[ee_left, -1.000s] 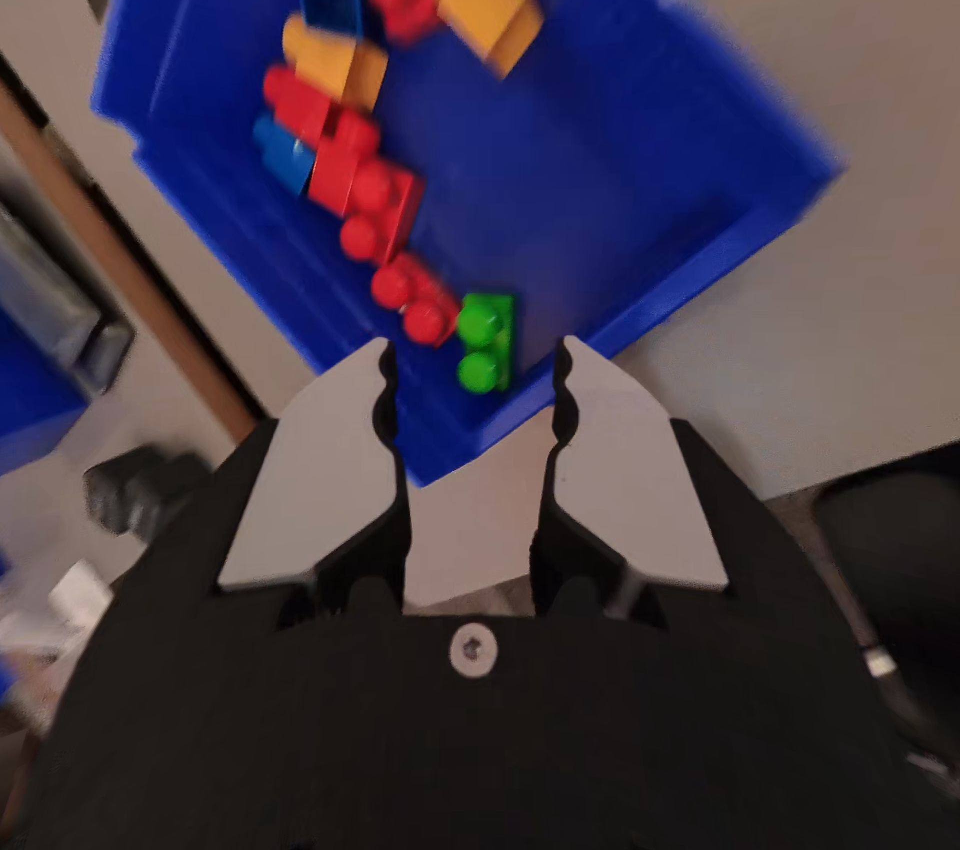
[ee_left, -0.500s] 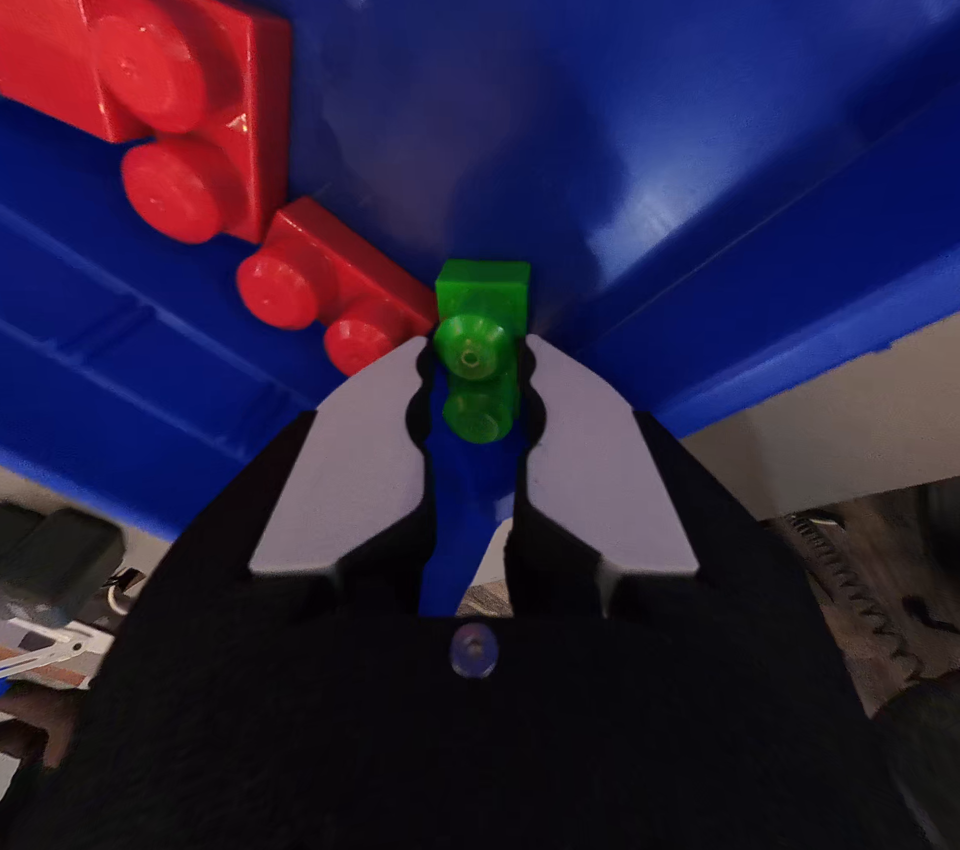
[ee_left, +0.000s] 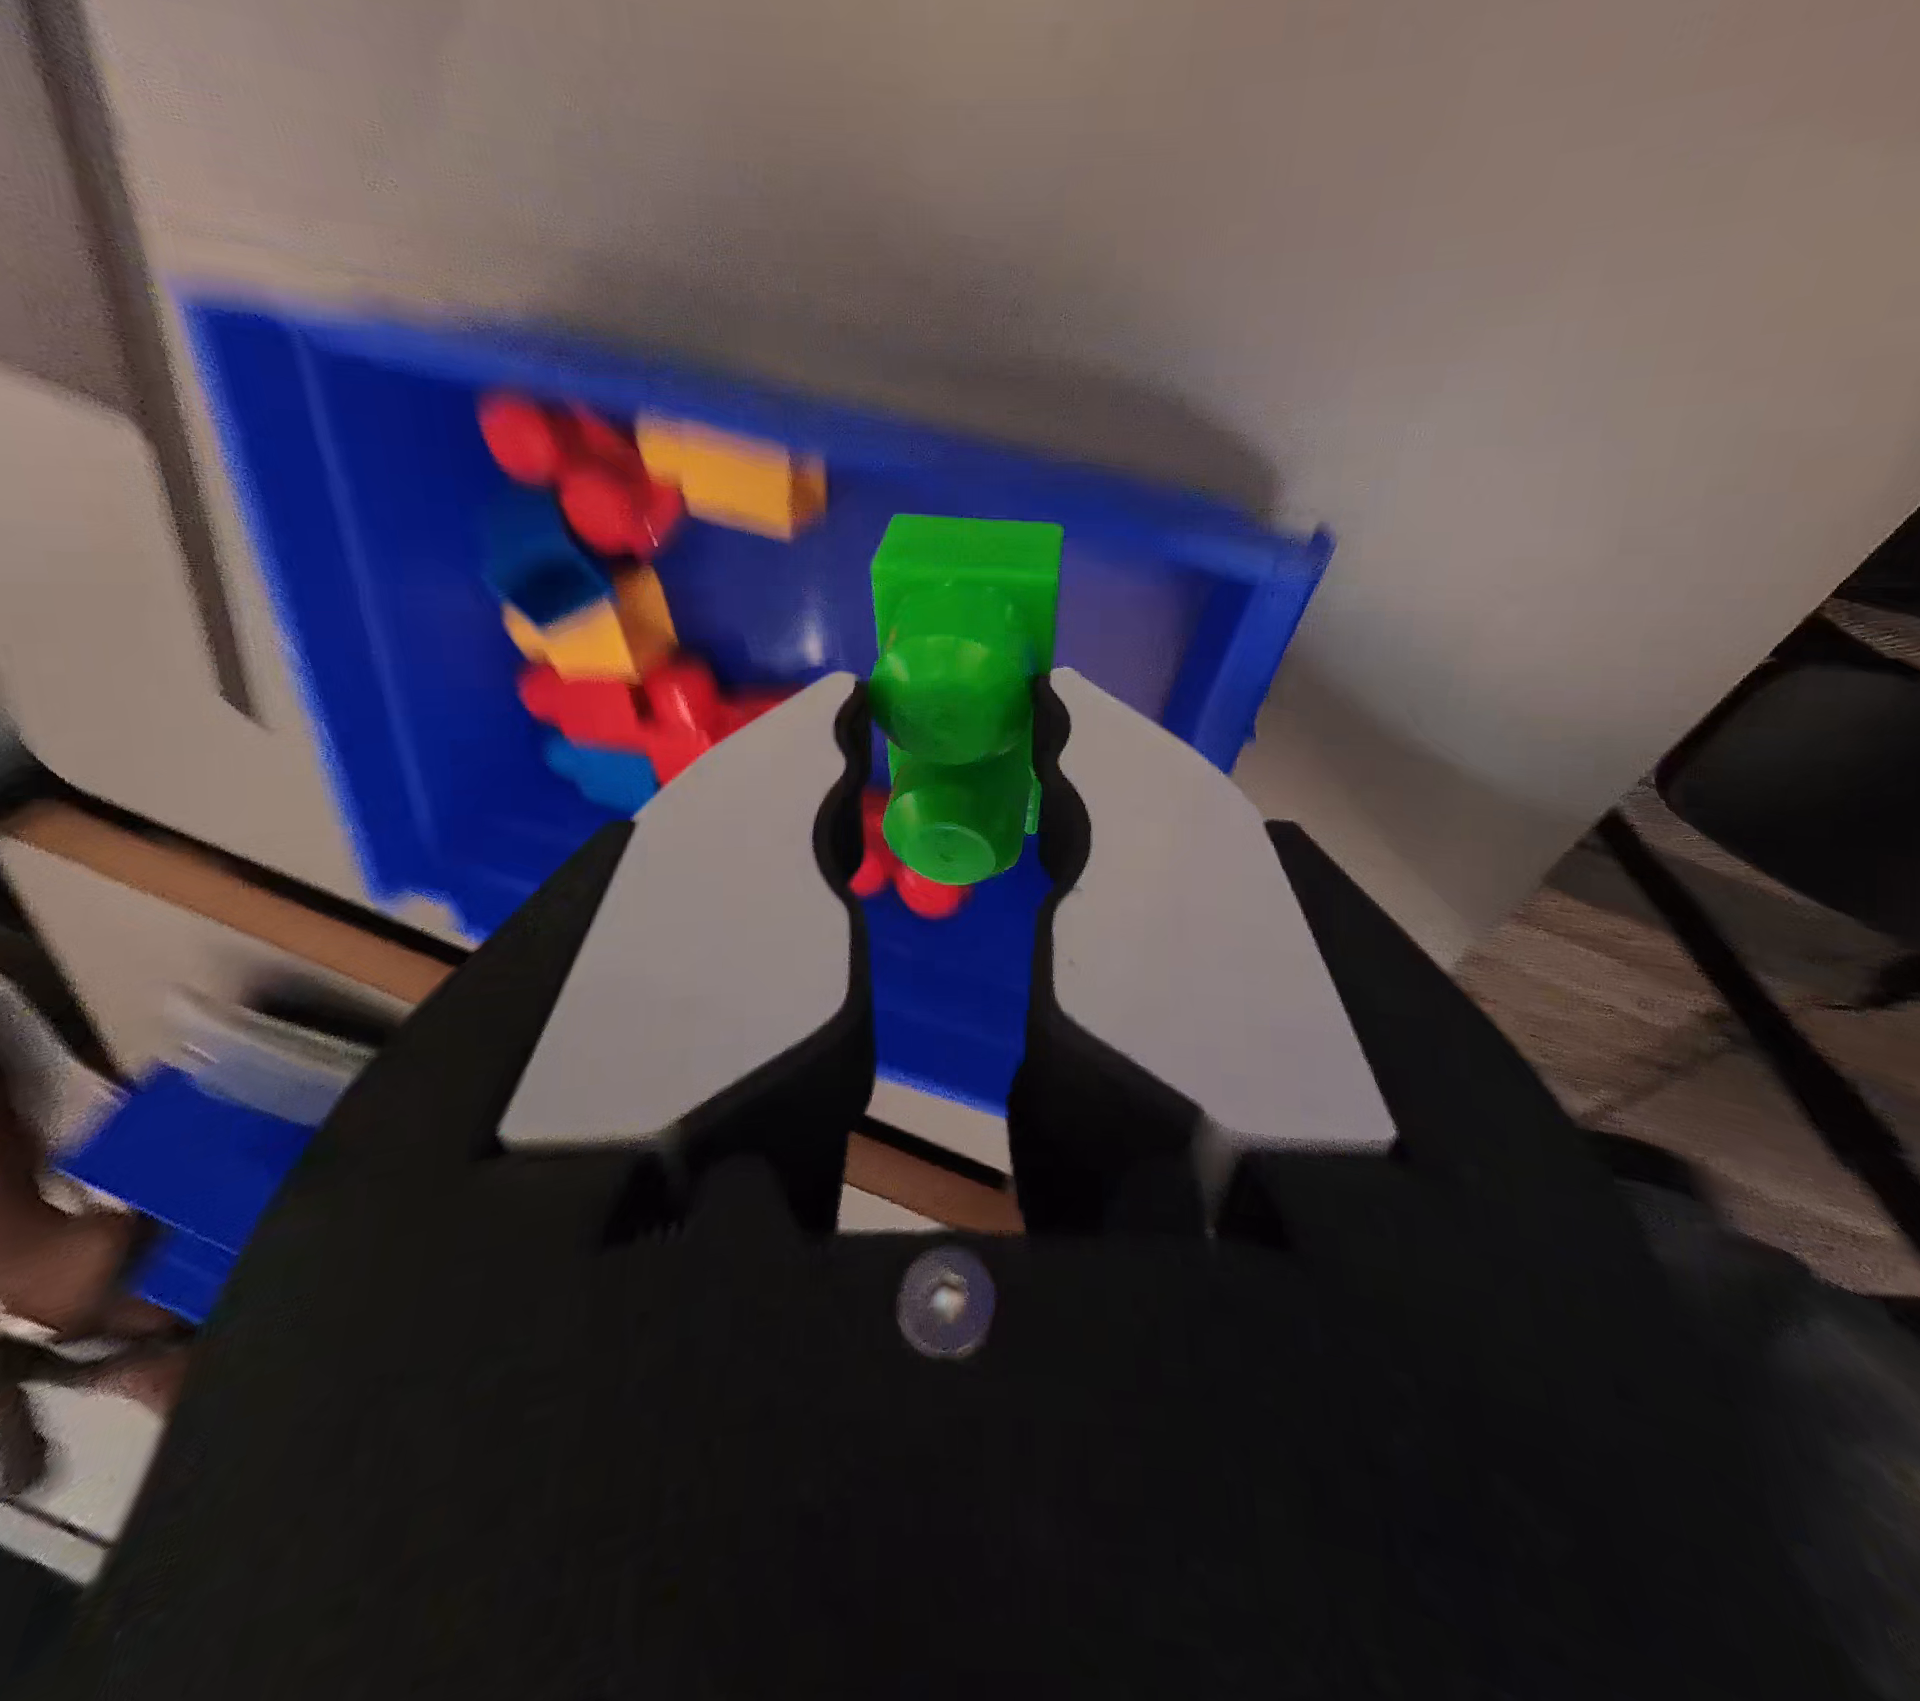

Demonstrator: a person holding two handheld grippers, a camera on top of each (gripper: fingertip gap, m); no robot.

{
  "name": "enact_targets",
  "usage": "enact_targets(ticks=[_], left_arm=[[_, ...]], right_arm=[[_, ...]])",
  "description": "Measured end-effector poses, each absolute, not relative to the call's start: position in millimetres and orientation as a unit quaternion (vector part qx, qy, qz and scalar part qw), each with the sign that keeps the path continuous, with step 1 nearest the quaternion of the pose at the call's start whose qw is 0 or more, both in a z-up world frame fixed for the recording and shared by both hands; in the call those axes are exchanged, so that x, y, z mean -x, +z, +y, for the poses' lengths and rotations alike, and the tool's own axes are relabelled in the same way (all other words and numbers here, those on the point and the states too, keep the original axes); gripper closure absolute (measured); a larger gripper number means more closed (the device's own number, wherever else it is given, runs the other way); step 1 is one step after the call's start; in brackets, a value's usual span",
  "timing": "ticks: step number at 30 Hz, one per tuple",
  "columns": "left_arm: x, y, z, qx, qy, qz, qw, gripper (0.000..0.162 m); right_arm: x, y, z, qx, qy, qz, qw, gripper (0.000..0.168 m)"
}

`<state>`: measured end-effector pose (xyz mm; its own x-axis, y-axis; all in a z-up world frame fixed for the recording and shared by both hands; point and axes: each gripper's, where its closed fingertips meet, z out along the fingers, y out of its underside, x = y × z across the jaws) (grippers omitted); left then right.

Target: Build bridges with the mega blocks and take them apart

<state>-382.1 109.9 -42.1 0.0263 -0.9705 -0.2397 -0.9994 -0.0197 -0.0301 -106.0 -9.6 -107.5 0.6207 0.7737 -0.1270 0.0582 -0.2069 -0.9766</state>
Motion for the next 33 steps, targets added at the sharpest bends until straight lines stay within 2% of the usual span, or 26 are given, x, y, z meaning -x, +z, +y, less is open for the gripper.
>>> enact_targets(ticks=[4, 11, 17, 24, 26, 28, 33], left_arm=[[280.1, -34.7, 108.5, 0.617, 0.063, 0.775, 0.123, 0.133], [156.0, -100.4, 131.0, 0.522, 0.081, 0.846, 0.069, 0.133], [107.2, -153.9, 148.4, 0.454, 0.115, 0.883, 0.001, 0.133], [90.5, -172.3, 141.0, 0.385, 0.124, 0.915, -0.015, 0.132], [89.3, -167.5, 138.3, 0.391, 0.125, 0.912, -0.004, 0.119], [91.7, -151.6, 140.7, 0.411, 0.142, 0.900, 0.023, 0.098], [96.4, -78.7, 137.6, 0.545, 0.084, 0.808, 0.208, 0.094]], right_arm=[[103.5, -106.0, -10.2, 0.704, 0.317, -0.293, 0.564, 0.136], [97.9, -104.0, -13.1, 0.701, 0.308, -0.289, 0.575, 0.137], [98.3, -104.4, -13.9, 0.700, 0.309, -0.291, 0.574, 0.137], [101.7, -106.9, -13.9, 0.704, 0.314, -0.298, 0.563, 0.137], [101.7, -107.2, -13.7, 0.705, 0.314, -0.298, 0.562, 0.137], [101.9, -107.1, -13.8, 0.705, 0.315, -0.298, 0.562, 0.137], [100.9, -108.0, -12.6, 0.709, 0.313, -0.293, 0.560, 0.137]])
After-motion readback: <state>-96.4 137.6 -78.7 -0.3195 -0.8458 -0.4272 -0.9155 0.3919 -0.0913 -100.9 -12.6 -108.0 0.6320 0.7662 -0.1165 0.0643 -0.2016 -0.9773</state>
